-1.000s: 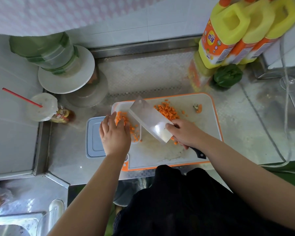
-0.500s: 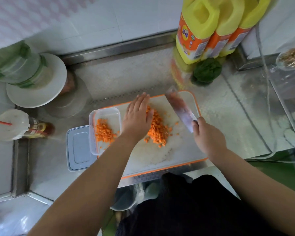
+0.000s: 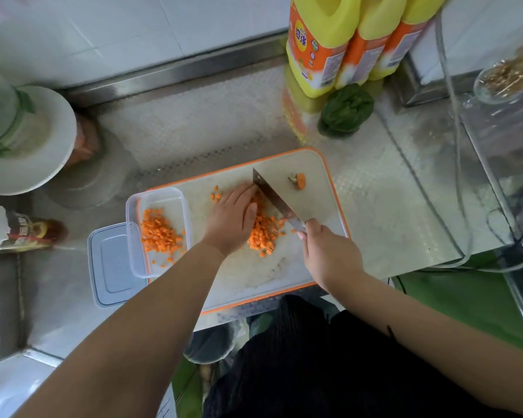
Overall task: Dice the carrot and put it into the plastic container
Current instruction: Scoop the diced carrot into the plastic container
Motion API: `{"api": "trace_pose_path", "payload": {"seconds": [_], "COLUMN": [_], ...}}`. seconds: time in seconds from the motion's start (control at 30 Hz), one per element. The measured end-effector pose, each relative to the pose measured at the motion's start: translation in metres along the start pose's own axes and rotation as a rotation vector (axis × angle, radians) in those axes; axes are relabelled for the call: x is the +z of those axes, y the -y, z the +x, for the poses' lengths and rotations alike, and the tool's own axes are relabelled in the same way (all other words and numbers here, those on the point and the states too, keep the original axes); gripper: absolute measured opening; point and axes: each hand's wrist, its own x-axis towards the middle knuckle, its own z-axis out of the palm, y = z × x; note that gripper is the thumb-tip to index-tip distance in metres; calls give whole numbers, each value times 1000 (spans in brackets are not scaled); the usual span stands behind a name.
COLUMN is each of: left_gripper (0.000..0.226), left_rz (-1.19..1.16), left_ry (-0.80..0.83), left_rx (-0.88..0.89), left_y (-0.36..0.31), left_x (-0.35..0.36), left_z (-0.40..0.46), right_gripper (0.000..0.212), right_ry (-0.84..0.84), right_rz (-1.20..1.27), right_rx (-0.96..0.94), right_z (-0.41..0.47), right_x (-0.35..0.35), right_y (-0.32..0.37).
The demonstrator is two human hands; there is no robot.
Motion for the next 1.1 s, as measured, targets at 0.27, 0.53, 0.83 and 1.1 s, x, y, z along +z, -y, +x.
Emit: {"api": "trace_pose_path", "payload": {"seconds": [0.27,0.53,0.83,1.1], "left_gripper": [56,62,64,45], "left_rz": [-80,-337,-477,-430], "left_ry": [-229,-266,-307,-342], "left_rx": [-267,-390,-469,-402], "left_y": [-1,-26,-47,-42], "left_x": [5,18,16,-3], "left_z": [-10,-13,-21,-51], "right_gripper": [29,35,37,33], "right_ry": [246,491,654,772], "right_rz": [469,696,1024,1214], "right_rx": [252,262,297,338], "right_z": [18,24,31,33], "right_x": [5,23,15,4], "right_y": [-22,-6,16,-11]}}
